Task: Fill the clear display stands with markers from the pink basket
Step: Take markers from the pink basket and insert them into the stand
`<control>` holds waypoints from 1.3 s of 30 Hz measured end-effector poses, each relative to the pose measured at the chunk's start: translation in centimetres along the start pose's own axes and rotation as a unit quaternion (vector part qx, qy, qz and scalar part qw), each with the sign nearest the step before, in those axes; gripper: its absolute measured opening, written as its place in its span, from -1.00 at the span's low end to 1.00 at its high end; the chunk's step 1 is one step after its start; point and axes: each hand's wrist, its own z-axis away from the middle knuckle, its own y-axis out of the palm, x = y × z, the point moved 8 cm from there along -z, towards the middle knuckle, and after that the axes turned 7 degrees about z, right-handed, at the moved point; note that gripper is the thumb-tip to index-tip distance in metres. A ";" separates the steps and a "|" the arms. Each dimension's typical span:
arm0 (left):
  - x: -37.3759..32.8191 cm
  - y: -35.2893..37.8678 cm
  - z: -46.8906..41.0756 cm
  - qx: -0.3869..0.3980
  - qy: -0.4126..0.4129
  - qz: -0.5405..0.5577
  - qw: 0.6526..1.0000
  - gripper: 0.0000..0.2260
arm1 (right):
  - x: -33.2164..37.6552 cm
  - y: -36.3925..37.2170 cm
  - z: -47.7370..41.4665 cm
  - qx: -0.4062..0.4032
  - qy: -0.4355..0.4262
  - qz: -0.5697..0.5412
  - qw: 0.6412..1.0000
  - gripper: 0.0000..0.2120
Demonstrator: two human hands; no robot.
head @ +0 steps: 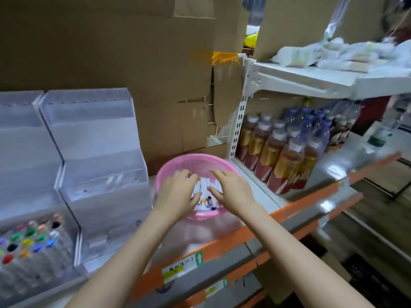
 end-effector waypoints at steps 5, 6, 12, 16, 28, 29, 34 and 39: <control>1.6 3.1 -3.3 0.043 -0.054 -0.045 0.997 -0.60 | -2.3 2.7 -3.1 0.048 -0.030 0.035 0.998 -0.53; 2.0 3.5 -3.7 0.046 -0.064 -0.048 0.996 -0.60 | -2.3 3.1 -3.7 0.054 -0.037 0.046 0.997 -0.57; 4.0 5.3 -4.5 0.081 -0.129 -0.059 0.987 -0.64 | -1.2 6.0 -5.7 0.113 -0.078 0.053 0.989 -0.74; 4.4 5.4 -4.8 0.078 -0.162 -0.034 0.983 -0.67 | -1.1 6.8 -6.5 0.117 -0.073 0.016 0.990 -0.75; 5.5 5.7 -4.4 0.092 -0.215 0.049 0.971 -0.74 | -1.2 7.3 -6.2 0.189 -0.014 -0.001 0.982 -0.78; 5.5 5.7 -4.4 0.094 -0.215 0.049 0.971 -0.73 | -1.1 7.5 -6.1 0.201 -0.006 -0.015 0.979 -0.75; 5.6 5.8 -4.3 0.102 -0.227 0.061 0.967 -0.75 | -1.4 7.8 -6.1 0.227 0.034 -0.103 0.968 -0.83; 5.4 5.8 -4.4 0.101 -0.232 0.072 0.965 -0.78 | -2.5 7.5 -5.9 0.209 0.088 -0.190 0.955 -0.83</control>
